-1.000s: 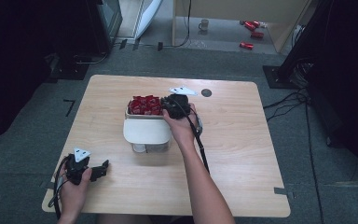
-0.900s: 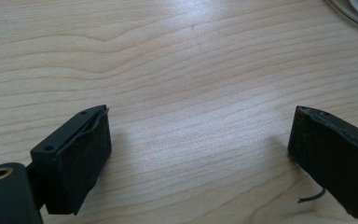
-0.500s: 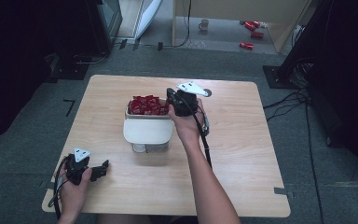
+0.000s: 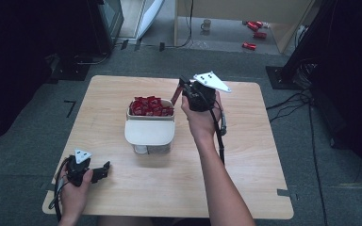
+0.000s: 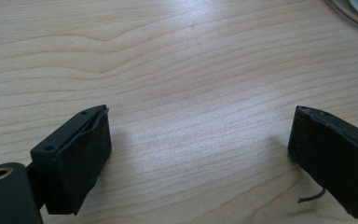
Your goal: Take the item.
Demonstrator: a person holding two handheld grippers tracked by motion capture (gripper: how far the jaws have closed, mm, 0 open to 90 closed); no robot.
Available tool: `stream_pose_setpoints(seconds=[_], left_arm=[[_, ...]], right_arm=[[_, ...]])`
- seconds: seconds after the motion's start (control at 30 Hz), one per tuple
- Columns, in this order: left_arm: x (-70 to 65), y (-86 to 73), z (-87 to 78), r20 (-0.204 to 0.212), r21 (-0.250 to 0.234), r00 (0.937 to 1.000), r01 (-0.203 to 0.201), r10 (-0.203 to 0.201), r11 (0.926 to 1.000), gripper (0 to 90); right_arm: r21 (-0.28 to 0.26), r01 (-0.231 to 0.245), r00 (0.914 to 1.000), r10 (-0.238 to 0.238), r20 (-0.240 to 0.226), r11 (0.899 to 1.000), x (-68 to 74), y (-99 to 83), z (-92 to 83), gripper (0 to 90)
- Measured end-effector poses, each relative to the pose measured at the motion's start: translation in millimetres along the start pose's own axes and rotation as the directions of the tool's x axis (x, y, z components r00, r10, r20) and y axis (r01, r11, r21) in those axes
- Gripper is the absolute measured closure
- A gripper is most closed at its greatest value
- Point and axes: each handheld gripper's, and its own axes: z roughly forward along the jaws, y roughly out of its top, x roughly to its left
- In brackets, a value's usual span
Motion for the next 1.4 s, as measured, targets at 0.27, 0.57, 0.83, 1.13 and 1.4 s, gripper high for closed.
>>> stream_pose_setpoints(seconds=[0.27,0.57,0.83,1.13,1.4], left_arm=[[0.0,0.0,0.1,-0.001,0.0,1.0,0.0,0.0,1.0,6.4],[0.0,-0.1,0.2,-0.001,-0.002,1.0,0.0,0.0,1.0,6.4],[0.0,-0.1,0.1,-0.001,-0.001,1.0,0.0,0.0,1.0,6.4],[-0.1,-0.1,0.1,-0.001,-0.001,1.0,0.0,0.0,1.0,6.4],[0.1,-0.1,0.1,-0.002,-0.001,1.0,-0.001,0.001,1.0,6.4]], right_arm=[[-0.011,0.016,0.9996,-0.016,0.025,1.0,-9.0,10.1,-14.1,90.0],[0.042,0.025,0.9972,-0.028,0.069,0.999,-27.1,-17.3,-10.6,89.8],[0.156,0.02,0.9916,-0.04,0.123,0.987,-42.4,-81.1,17.2,89.8],[0.165,0.049,0.9855,-0.075,0.152,0.985,-38.9,-107.6,21.1,89.7],[0.142,0.08,0.9884,-0.097,0.117,0.987,-30.5,-120.3,11.1,89.5]])
